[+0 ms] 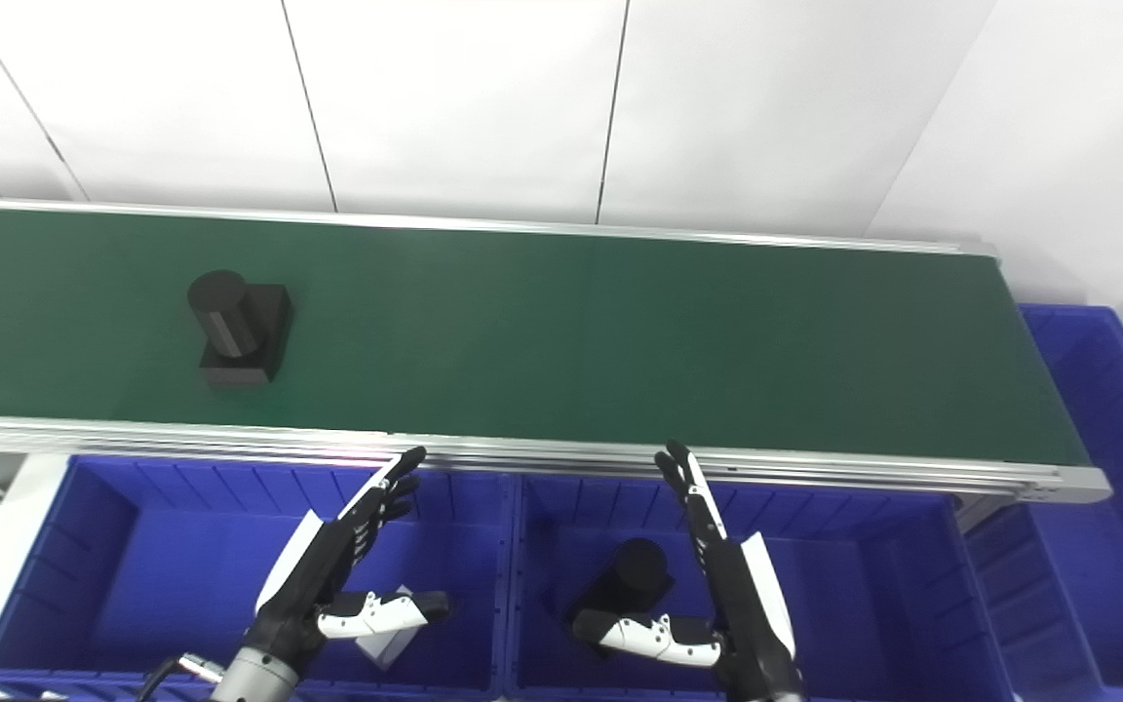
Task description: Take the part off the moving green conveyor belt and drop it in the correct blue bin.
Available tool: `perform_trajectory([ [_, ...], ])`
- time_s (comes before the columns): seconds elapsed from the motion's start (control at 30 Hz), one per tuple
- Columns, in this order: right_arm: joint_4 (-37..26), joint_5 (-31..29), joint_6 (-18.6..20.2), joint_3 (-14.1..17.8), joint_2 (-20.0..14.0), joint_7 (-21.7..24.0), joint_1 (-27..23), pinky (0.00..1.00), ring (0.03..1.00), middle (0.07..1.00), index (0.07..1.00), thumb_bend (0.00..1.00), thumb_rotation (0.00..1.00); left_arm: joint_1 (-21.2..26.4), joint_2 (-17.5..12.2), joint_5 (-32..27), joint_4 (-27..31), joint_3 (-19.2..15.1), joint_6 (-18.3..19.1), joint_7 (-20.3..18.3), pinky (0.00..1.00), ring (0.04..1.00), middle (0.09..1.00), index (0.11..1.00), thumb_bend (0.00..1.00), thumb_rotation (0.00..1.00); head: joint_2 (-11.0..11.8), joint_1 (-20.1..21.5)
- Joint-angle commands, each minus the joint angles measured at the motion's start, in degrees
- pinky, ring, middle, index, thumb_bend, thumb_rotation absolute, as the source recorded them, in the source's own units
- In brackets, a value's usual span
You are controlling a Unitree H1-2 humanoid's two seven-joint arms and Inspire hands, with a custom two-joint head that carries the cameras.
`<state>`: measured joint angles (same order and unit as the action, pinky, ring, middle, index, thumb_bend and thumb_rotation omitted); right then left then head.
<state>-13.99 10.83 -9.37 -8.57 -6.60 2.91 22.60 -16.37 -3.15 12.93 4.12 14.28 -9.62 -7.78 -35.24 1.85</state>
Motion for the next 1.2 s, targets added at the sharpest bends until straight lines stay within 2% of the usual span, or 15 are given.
perform_trajectory([
  [0.0, -2.0, -0.2, -3.3, 0.3, 0.1, -0.4, -0.1, 0.97, 0.97, 0.967, 1.0, 0.94, 0.34, 0.4, 0.5, -0.8, 1.5, 0.1, -2.3, 0.8, 0.9, 0.934, 0.976, 0.945, 0.91, 0.47, 0.3, -0.9],
  [0.13, -3.9, 0.4, -2.7, 0.6, -0.3, -0.4, -0.5, 0.97, 0.974, 0.986, 1.0, 0.94, 0.38, 0.4, 0.8, -1.1, 1.1, 0.2, -2.4, 0.8, 0.89, 0.936, 0.979, 0.939, 0.91, 0.47, 1.0, -4.3],
  [0.3, -5.6, 0.1, -2.1, 1.8, -1.0, -0.2, -1.3, 0.99, 0.99, 0.99, 1.0, 0.94, 0.4, 0.5, 1.2, -1.0, 0.0, 0.7, -2.8, 0.8, 0.9, 0.951, 0.986, 0.929, 0.91, 0.45, 3.4, -11.4],
  [0.5, -8.0, 0.3, 0.6, 2.4, -1.7, 0.9, -2.8, 1.0, 1.0, 1.0, 1.0, 0.93, 0.41, 1.1, 1.9, -0.3, -2.0, 0.6, -4.8, 1.9, 0.88, 0.943, 0.962, 0.904, 0.93, 0.4, 5.7, -14.8],
  [0.83, -9.6, 3.2, 3.4, 1.6, -0.6, 1.9, -8.9, 1.0, 1.0, 1.0, 1.0, 0.95, 0.45, 1.9, 2.5, 1.2, -4.1, 0.7, -6.0, 3.4, 0.84, 0.922, 0.947, 0.893, 0.94, 0.38, 7.3, -14.1],
  [1.17, -10.8, 6.7, 8.3, 1.2, 0.3, 3.3, -16.6, 1.0, 1.0, 0.995, 1.0, 0.96, 0.47, 2.9, 2.4, 2.1, -5.5, 1.1, -6.1, 3.8, 0.82, 0.908, 0.942, 0.891, 0.94, 0.39, 8.2, -13.0],
])
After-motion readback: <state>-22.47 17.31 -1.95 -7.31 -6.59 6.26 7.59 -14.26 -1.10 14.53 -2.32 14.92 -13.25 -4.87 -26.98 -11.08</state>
